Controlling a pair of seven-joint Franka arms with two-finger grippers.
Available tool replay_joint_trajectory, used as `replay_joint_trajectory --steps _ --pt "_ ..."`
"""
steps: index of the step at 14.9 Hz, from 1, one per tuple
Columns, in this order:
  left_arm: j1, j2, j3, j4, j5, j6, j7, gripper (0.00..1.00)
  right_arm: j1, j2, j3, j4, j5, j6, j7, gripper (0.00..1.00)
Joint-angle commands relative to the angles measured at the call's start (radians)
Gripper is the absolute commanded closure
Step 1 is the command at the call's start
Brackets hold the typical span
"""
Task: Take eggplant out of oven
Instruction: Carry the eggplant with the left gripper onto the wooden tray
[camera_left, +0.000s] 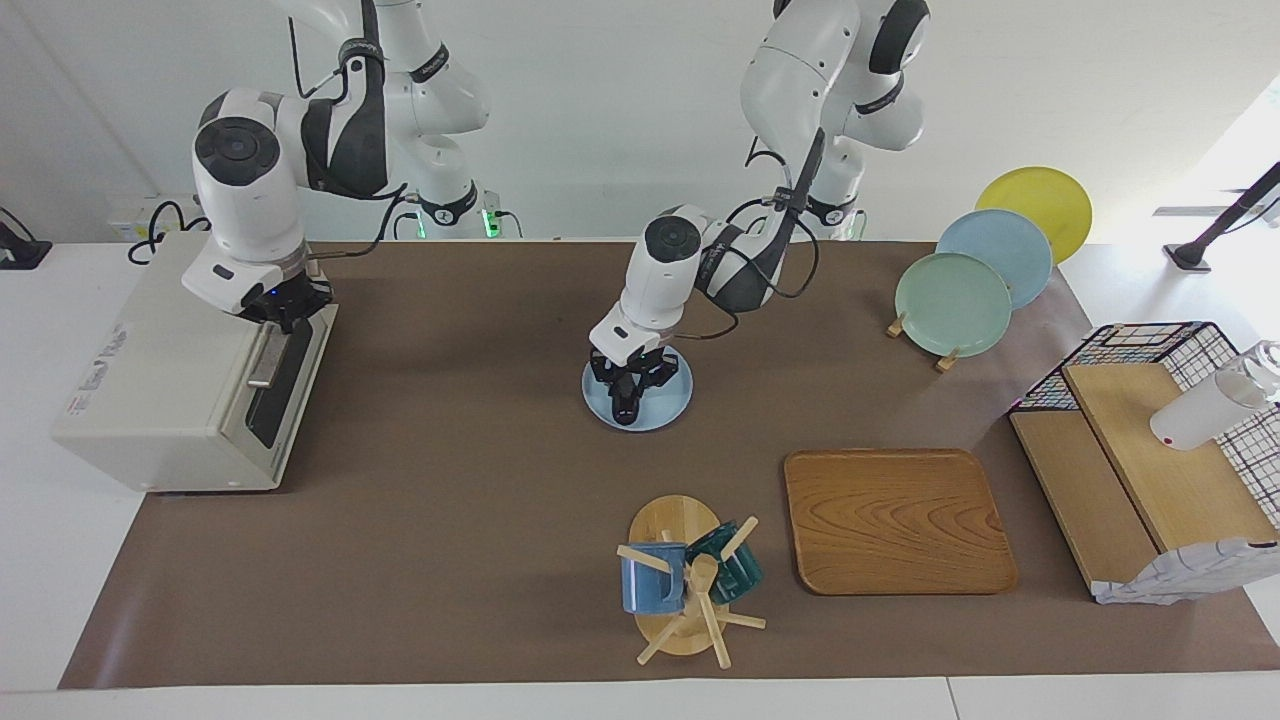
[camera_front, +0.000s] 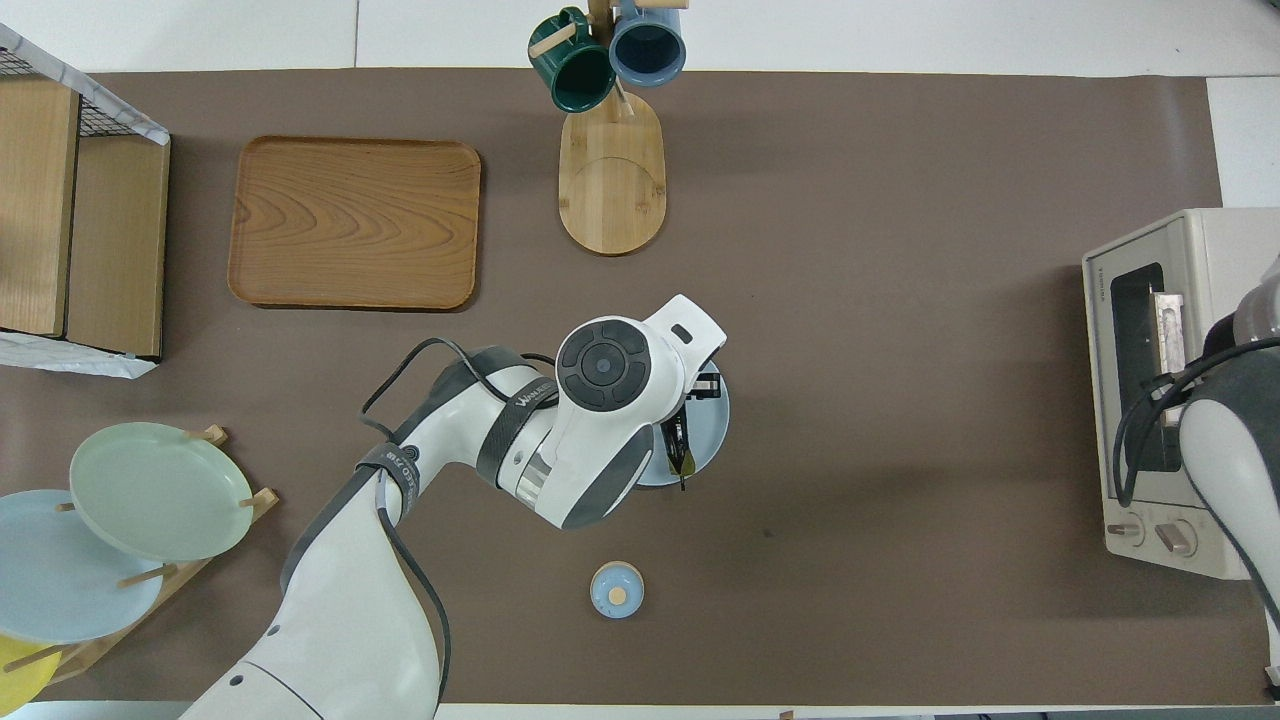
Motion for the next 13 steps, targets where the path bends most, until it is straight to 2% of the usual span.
replay_joint_trajectory --steps 1,3,4,7,10,11,12,13 --pt "0.034 -0.042 0.010 -0.002 -0.009 -0.041 0.018 1.00 0.002 0.016 0.011 0.053 0.067 0.002 0.005 0.95" --pt "0.091 -0.096 0.010 0.024 -0.009 -0.143 0.035 1.00 0.002 0.021 0.013 0.061 0.141 0.011 0.047 0.94" --pt "0.122 -0.111 0.012 0.053 -0.009 -0.199 0.055 1.00 0.002 0.039 0.011 0.081 0.187 0.018 0.060 0.97" --pt "0.263 -0.078 0.012 0.202 -0.007 -0.338 0.153 1.00 0.005 0.069 0.018 0.136 0.200 0.001 0.106 1.00" --pt "0.444 -0.047 0.010 0.228 -0.001 -0.346 0.324 1.00 -0.001 0.090 0.016 0.161 0.192 -0.015 0.110 1.00" --pt "0.488 -0.035 0.013 0.230 0.011 -0.353 0.401 1.00 -0.001 0.082 0.016 0.149 0.186 -0.016 0.110 0.61" --pt "0.521 -0.015 0.015 0.233 0.042 -0.348 0.461 1.00 -0.002 0.073 0.016 0.124 0.186 -0.018 0.110 0.01" --pt "0.562 0.028 0.013 0.254 0.078 -0.346 0.501 1.00 -0.007 0.069 0.018 0.119 0.186 -0.028 0.110 0.00"
